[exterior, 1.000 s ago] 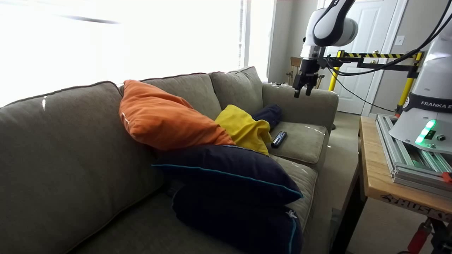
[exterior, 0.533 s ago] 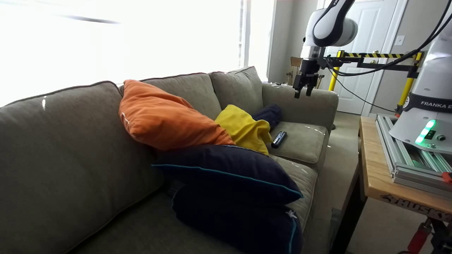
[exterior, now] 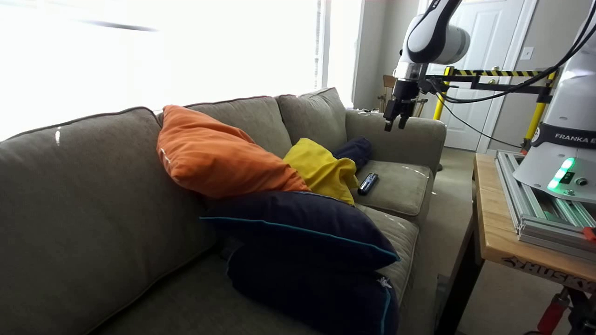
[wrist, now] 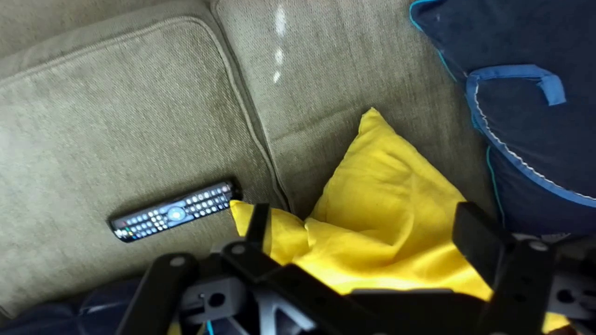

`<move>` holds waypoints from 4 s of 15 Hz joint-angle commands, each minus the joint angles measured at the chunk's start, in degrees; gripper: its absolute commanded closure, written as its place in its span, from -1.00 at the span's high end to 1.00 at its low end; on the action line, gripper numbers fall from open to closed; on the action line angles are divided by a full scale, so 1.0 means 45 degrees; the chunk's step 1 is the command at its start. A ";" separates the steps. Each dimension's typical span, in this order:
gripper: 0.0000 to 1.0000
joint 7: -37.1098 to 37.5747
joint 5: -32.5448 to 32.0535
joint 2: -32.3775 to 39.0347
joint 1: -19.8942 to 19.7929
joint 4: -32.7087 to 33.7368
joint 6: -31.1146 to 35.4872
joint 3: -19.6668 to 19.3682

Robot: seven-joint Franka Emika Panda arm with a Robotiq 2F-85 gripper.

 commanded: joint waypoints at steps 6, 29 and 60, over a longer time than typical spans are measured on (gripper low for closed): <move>1.00 -0.7955 0.7009 0.1877 -0.1780 0.1874 0.1626 0.5682; 1.00 -1.2429 0.3368 1.4035 -0.8252 0.5800 0.8771 0.8229; -0.98 0.1179 -0.2625 0.7035 -0.0721 0.4260 -0.0889 0.1663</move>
